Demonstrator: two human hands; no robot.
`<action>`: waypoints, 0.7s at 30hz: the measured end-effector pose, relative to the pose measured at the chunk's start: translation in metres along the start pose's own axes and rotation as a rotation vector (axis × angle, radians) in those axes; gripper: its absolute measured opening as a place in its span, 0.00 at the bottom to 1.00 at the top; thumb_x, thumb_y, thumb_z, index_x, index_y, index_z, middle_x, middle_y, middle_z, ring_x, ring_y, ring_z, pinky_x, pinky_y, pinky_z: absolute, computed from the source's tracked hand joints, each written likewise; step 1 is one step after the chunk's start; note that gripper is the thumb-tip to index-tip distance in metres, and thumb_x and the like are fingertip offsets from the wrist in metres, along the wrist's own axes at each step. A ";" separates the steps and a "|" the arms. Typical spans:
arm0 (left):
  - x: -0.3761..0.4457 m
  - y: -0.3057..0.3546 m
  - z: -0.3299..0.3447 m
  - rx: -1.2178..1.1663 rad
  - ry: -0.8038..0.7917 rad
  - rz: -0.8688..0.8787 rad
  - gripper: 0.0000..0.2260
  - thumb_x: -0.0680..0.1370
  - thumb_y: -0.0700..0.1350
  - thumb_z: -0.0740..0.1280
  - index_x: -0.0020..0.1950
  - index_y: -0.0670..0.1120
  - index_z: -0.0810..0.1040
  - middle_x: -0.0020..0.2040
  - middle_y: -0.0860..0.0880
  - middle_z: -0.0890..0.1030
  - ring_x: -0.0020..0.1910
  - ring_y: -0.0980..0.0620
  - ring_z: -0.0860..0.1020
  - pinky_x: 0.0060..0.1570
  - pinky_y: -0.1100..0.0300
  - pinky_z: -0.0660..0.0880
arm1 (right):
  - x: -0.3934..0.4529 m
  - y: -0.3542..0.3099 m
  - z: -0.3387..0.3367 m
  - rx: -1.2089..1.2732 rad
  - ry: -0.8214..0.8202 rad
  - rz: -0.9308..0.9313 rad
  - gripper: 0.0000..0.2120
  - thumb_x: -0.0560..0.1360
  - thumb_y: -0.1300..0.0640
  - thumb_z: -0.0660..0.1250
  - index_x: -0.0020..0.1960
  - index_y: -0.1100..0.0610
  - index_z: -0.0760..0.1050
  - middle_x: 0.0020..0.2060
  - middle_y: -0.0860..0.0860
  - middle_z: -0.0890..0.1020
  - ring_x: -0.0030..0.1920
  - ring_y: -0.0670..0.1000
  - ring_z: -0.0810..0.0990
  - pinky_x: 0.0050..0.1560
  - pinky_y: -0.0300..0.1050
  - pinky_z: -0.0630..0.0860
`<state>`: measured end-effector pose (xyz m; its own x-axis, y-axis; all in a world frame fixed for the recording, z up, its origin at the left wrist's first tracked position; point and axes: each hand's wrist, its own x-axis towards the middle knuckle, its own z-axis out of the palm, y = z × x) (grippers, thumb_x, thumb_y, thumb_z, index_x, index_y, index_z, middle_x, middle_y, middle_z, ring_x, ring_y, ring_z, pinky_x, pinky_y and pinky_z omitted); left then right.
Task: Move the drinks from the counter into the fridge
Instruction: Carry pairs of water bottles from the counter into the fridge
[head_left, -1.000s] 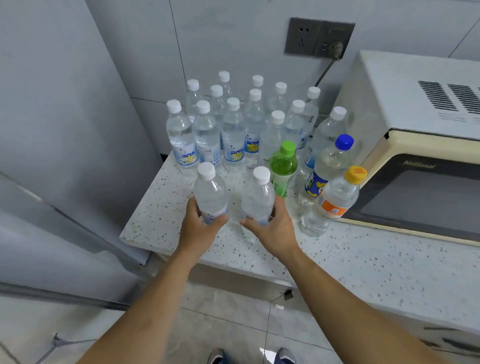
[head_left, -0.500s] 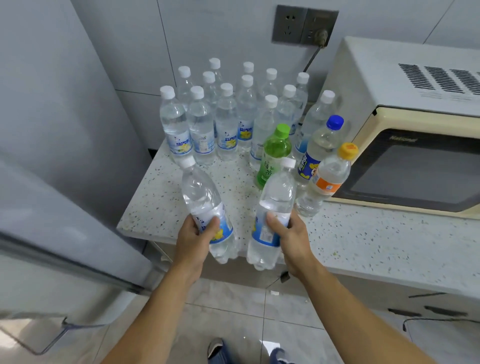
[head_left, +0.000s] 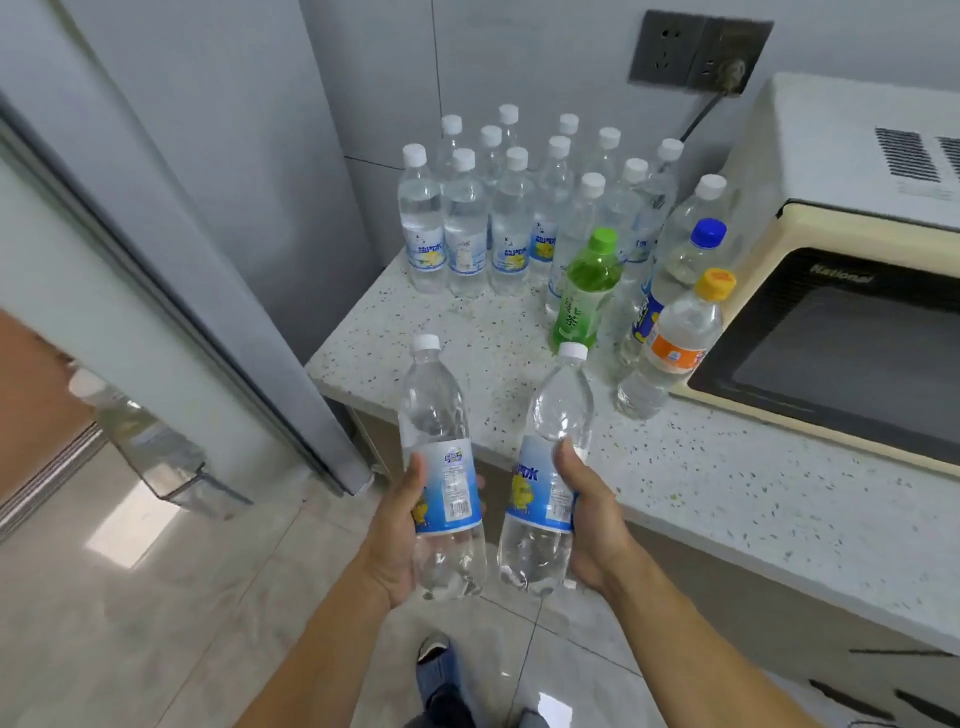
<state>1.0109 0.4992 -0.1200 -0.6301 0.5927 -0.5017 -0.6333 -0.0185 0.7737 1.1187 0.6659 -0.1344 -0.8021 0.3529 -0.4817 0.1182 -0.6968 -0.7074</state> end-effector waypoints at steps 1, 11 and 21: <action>-0.010 -0.007 -0.001 -0.002 0.035 0.001 0.39 0.59 0.71 0.75 0.56 0.42 0.84 0.51 0.39 0.85 0.45 0.44 0.85 0.38 0.54 0.82 | -0.003 0.004 0.000 -0.026 -0.017 0.012 0.34 0.67 0.37 0.72 0.62 0.62 0.77 0.44 0.59 0.86 0.42 0.57 0.86 0.40 0.49 0.82; -0.109 -0.049 -0.077 -0.192 0.352 0.055 0.28 0.68 0.58 0.71 0.59 0.39 0.81 0.51 0.38 0.85 0.45 0.42 0.85 0.41 0.53 0.82 | -0.022 0.077 0.058 -0.262 -0.213 0.170 0.25 0.70 0.44 0.72 0.60 0.58 0.79 0.48 0.58 0.86 0.47 0.56 0.86 0.45 0.48 0.82; -0.199 -0.049 -0.203 -0.152 0.778 0.136 0.26 0.62 0.62 0.77 0.51 0.46 0.82 0.43 0.44 0.87 0.41 0.46 0.86 0.37 0.54 0.81 | -0.032 0.177 0.182 -0.553 -0.439 0.300 0.26 0.66 0.41 0.74 0.57 0.56 0.81 0.50 0.59 0.86 0.49 0.60 0.86 0.45 0.47 0.82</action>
<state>1.0766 0.2190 -0.1368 -0.8032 -0.1523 -0.5759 -0.5475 -0.1924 0.8144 1.0584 0.4173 -0.1505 -0.8345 -0.1630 -0.5264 0.5509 -0.2688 -0.7901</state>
